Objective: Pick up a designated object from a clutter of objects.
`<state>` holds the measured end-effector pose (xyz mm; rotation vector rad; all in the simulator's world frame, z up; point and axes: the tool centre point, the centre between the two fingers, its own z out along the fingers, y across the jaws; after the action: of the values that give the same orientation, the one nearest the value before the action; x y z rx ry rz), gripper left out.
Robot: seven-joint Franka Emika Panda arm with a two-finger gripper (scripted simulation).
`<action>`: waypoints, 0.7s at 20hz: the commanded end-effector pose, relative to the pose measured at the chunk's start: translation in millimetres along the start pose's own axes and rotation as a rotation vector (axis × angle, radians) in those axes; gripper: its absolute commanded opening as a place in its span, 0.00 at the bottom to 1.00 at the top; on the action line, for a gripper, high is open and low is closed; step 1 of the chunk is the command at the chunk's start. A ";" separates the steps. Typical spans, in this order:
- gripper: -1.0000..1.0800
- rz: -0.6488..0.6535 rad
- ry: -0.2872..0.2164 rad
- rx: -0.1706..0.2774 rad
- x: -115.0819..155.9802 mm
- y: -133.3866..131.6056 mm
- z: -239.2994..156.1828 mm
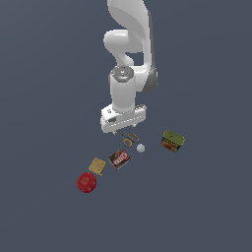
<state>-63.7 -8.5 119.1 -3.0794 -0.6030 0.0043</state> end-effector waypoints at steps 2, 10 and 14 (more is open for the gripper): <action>0.96 -0.067 0.001 -0.003 -18.1 -6.1 22.3; 0.96 -0.169 0.001 -0.004 -48.1 -17.4 52.3; 0.96 -0.194 0.001 -0.004 -56.0 -20.5 59.1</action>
<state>-120.5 -10.5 62.5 -3.0143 -0.8845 0.0018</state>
